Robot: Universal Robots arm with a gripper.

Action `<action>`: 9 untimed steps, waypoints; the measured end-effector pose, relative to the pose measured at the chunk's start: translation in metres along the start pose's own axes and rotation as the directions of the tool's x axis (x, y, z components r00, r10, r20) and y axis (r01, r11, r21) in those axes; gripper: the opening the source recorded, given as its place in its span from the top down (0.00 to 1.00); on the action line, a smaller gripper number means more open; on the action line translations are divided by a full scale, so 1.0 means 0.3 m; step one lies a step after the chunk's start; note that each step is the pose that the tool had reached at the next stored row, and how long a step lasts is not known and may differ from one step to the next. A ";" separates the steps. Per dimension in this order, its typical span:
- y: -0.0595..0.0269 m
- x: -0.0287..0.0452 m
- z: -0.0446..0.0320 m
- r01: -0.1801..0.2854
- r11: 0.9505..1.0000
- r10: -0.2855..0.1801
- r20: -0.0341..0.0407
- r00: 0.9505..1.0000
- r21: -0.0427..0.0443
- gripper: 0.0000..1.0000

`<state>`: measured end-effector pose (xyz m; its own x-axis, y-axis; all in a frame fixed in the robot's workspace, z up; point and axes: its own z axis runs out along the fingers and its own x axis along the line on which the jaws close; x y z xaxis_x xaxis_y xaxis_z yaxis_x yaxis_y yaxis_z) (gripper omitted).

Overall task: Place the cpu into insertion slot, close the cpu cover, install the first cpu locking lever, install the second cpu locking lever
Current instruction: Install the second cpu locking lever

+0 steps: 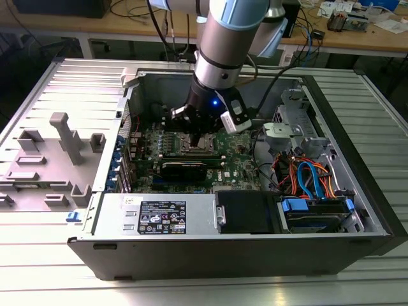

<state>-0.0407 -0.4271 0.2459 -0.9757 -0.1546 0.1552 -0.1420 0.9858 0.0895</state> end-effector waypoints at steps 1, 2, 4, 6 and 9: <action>-0.001 0.001 0.002 0.000 1.000 0.000 0.000 1.000 -0.001 0.89; -0.001 0.003 0.005 0.000 1.000 0.000 0.000 1.000 -0.001 0.89; -0.002 0.010 0.018 0.001 1.000 -0.001 0.000 1.000 -0.002 0.89; -0.003 0.020 0.035 0.001 1.000 -0.001 0.000 1.000 -0.004 0.89; -0.020 0.034 0.041 0.004 1.000 -0.004 0.002 1.000 -0.022 0.89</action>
<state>-0.0518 -0.4339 0.2348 -0.9755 -0.1583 0.1526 -0.1421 0.9835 0.1121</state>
